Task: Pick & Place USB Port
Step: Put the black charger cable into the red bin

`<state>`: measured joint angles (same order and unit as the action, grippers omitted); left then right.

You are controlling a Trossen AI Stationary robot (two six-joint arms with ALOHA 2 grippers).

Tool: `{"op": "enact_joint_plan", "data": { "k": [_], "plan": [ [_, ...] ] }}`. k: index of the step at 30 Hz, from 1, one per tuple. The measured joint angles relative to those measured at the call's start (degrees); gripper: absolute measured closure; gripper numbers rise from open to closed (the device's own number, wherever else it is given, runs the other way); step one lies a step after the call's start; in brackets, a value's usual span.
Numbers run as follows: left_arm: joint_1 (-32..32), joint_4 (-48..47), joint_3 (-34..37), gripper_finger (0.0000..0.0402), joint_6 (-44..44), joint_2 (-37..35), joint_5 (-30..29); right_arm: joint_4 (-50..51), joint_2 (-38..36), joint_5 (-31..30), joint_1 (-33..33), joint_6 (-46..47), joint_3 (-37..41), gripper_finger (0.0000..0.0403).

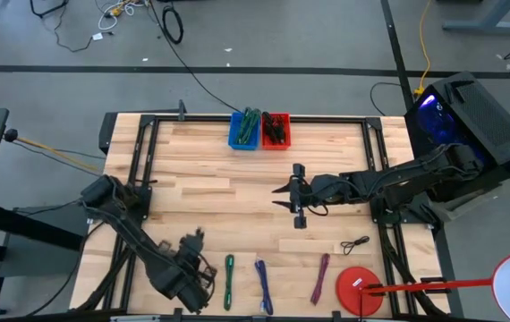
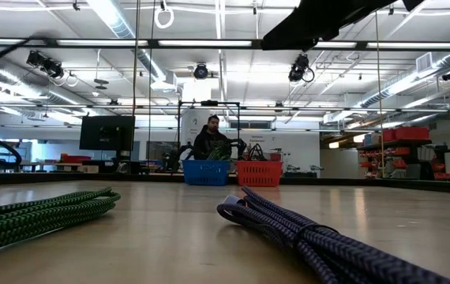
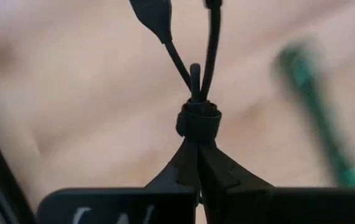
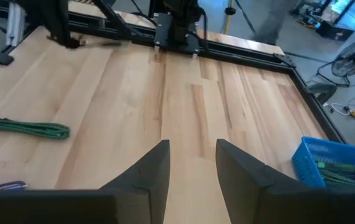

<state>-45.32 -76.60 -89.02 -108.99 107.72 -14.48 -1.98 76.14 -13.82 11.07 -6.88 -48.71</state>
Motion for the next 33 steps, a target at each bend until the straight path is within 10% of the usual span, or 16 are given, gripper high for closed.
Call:
{"op": "enact_joint_plan", "data": {
  "k": [7, 12, 21, 33],
  "plan": [
    [2.66, -13.27, -14.67, 0.0400, 16.13, -0.24, -32.42, -1.54, 0.02, -0.29, 0.00, 1.92, 0.02, 0.0273],
    [7.75, -12.71, -18.02, 0.0401, 32.75, -0.28, -45.02, -7.67, 0.02, -0.13, 0.00, 1.89, 0.02, 0.0273],
    [16.73, -5.76, -17.94, 0.0401, 51.50, -0.22, -55.92, -22.59, 0.02, 4.68, -2.61, -0.72, 0.02, 0.0273],
    [21.66, 12.73, -17.94, 0.0401, 74.42, -0.06, -53.31, -26.43, 1.00, 10.17, -8.39, 0.81, 0.02, 0.0273]
  ]
}}
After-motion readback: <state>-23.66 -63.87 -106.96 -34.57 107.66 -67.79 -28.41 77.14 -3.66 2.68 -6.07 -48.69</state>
